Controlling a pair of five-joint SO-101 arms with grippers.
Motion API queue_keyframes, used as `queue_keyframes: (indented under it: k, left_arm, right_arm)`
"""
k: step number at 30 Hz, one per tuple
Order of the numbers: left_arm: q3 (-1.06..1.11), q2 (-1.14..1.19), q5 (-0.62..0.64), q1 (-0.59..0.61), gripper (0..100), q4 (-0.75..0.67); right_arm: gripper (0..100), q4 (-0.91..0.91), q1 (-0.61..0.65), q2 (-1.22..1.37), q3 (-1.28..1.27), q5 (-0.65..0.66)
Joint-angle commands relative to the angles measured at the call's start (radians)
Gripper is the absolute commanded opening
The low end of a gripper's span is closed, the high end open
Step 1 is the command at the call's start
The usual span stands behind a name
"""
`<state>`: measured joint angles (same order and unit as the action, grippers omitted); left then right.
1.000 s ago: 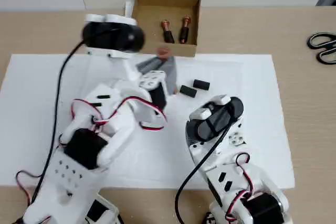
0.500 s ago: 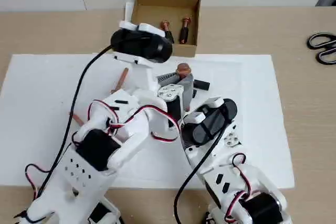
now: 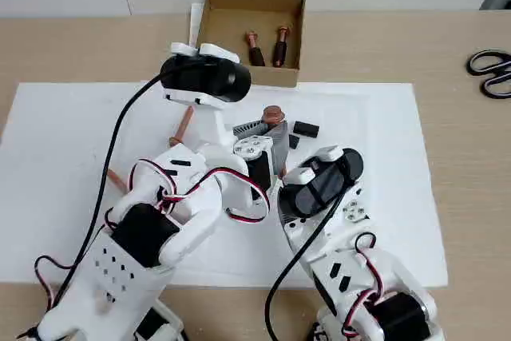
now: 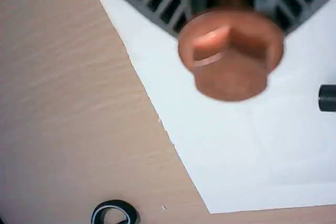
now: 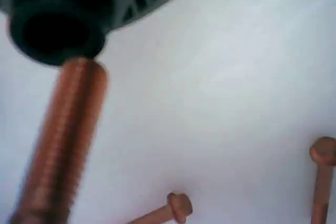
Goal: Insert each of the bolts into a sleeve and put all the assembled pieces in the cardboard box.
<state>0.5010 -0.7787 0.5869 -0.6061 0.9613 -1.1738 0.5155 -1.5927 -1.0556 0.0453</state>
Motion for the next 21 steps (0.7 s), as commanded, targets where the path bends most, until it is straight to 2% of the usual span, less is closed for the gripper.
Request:
queue_keyframes:
  k: [1, 6, 21]
  left_arm:
    - [-0.001, -0.028, 0.008, -0.008, 1, -0.003]
    - [0.002, -0.028, 0.058, -0.005, 1, -0.034]
    - [0.002, -0.028, 0.092, -0.015, 1, -0.040]
  right_arm:
    - [0.4, 0.024, -0.007, -0.010, 0.006, -0.011]
    - [0.4, 0.024, -0.005, -0.010, 0.006, -0.012]
    - [0.4, 0.024, -0.005, -0.010, 0.006, -0.012]
